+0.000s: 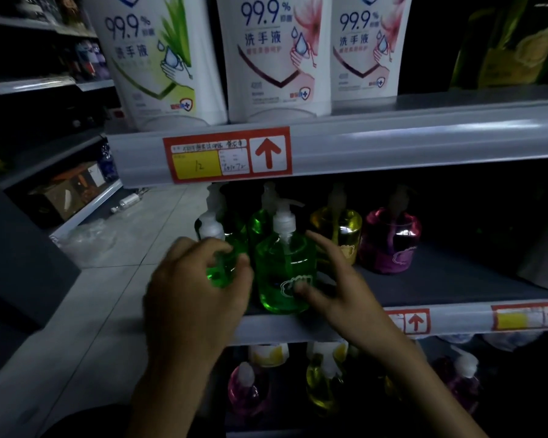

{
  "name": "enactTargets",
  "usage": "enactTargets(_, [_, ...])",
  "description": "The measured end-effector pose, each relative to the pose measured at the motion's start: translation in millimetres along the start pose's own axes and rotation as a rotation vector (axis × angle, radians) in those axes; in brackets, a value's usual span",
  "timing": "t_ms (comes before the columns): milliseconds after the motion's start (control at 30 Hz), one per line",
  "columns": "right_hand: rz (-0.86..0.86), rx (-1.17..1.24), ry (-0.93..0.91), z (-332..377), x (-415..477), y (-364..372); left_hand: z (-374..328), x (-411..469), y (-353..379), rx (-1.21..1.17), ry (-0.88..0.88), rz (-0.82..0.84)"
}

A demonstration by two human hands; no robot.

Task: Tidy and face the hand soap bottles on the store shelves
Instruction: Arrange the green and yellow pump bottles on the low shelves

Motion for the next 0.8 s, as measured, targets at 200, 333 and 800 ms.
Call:
enactTargets(200, [-0.034,-0.138,-0.050,1.9,3.8,7.5,23.9,-3.4,29.6,0.079,-0.016,0.260])
enactTargets(333, [-0.121,-0.194,-0.122,3.6,1.7,14.8,21.3,-4.7,36.0,0.093,0.052,0.262])
enactTargets(800, [-0.173,-0.405,-0.237,18.3,2.0,-71.7,-19.8,-13.4,19.5,0.122,-0.005,-0.013])
Point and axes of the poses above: each hand's wrist, its own x-axis towards the middle knuckle, its own y-axis out of the palm, z = x × y, the point moved 7 cm from there along x, towards the middle knuckle, and after that the axes turned 4 degrees about -z, right-handed, at the moved point
